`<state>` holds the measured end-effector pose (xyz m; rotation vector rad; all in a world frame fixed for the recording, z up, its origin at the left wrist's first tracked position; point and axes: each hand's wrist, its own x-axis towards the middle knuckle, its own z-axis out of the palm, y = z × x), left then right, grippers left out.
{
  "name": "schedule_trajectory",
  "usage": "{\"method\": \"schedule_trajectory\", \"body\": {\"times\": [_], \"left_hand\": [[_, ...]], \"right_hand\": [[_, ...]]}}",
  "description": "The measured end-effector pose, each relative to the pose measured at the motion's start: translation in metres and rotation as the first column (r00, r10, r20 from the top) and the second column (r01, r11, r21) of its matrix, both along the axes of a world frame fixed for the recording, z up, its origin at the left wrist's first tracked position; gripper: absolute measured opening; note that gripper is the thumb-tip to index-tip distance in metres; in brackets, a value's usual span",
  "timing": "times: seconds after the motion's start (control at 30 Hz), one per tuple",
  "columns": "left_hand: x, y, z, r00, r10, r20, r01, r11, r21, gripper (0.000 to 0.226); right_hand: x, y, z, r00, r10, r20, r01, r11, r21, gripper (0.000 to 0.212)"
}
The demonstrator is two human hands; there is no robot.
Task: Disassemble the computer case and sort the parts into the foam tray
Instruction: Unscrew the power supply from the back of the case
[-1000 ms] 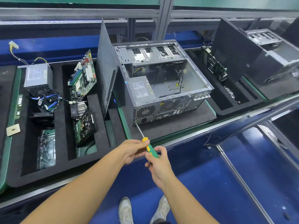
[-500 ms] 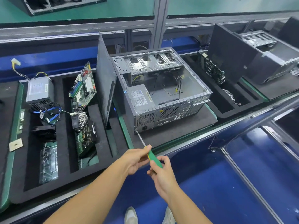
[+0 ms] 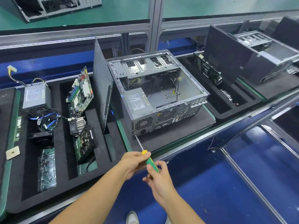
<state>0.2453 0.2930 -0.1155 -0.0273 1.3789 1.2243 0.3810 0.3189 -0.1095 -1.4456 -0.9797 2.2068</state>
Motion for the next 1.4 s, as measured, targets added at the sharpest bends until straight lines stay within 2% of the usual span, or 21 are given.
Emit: {"method": "schedule_trajectory", "body": {"times": [0.1,0.23,0.33,0.4,0.47,0.57,0.67,0.77,0.8,0.9,1.0,1.07,1.13,1.3,1.4], "left_hand": [[-0.001,0.001,-0.001,0.999,0.030,0.016,-0.030,1.000,0.008,0.029],[-0.005,-0.004,-0.002,0.984,0.058,0.166,-0.076,0.992,0.104,0.024],[-0.008,-0.007,-0.002,0.967,0.044,0.252,-0.081,0.987,0.142,0.025],[-0.010,-0.003,0.000,0.970,0.046,0.240,-0.075,0.991,0.113,0.024],[-0.008,0.001,0.002,0.986,0.050,0.160,-0.061,0.996,0.065,0.026],[-0.003,0.004,0.001,0.998,0.040,0.054,-0.041,0.999,0.024,0.029],[-0.002,0.006,0.000,0.995,0.078,0.064,-0.079,0.997,0.022,0.024],[-0.005,0.005,0.002,0.985,0.093,0.148,-0.105,0.991,0.078,0.021],[-0.005,0.004,0.002,0.983,0.080,0.168,-0.097,0.990,0.099,0.022],[-0.009,0.003,0.003,0.982,0.080,0.171,-0.103,0.986,0.131,0.025],[-0.020,0.013,0.002,0.959,0.273,0.075,-0.279,0.956,0.086,0.023],[-0.029,0.022,-0.001,0.915,0.401,0.040,-0.403,0.914,0.041,0.018],[-0.037,0.030,-0.003,0.882,0.466,0.069,-0.468,0.884,0.006,0.017],[-0.040,0.039,-0.008,0.837,0.528,0.144,-0.529,0.848,-0.040,0.025],[-0.039,0.039,-0.011,0.829,0.539,0.150,-0.541,0.840,-0.025,0.022]], "right_hand": [[-0.003,0.002,0.003,0.999,-0.050,0.011,0.050,0.999,-0.006,0.022],[-0.003,0.007,0.008,0.997,-0.080,0.008,0.080,0.969,-0.235,0.049],[-0.003,0.009,0.008,0.999,-0.004,0.048,0.012,0.985,-0.173,0.043],[-0.006,0.009,0.006,0.997,-0.036,0.071,0.043,0.995,-0.092,0.031],[-0.006,0.008,0.004,0.994,-0.073,0.084,0.075,0.997,-0.019,0.022],[-0.006,0.006,0.005,0.996,-0.073,0.050,0.072,0.997,0.007,0.024],[-0.006,0.005,0.008,0.996,-0.078,0.047,0.081,0.995,-0.051,0.029],[-0.004,0.009,0.007,0.994,-0.091,0.059,0.102,0.968,-0.227,0.046],[-0.003,0.011,0.006,0.996,-0.075,0.057,0.087,0.967,-0.240,0.047],[-0.001,0.013,0.003,0.997,-0.051,0.057,0.059,0.988,-0.140,0.032],[0.003,0.015,-0.001,0.998,-0.061,0.032,0.062,0.998,-0.008,0.017],[0.004,0.016,-0.002,0.998,-0.062,0.015,0.061,0.997,0.047,0.023],[0.004,0.017,-0.002,0.998,-0.055,0.019,0.054,0.996,0.077,0.027],[0.004,0.016,-0.003,0.997,-0.055,0.058,0.049,0.993,0.108,0.029],[0.006,0.016,-0.005,0.996,-0.021,0.089,0.009,0.990,0.138,0.028]]}}
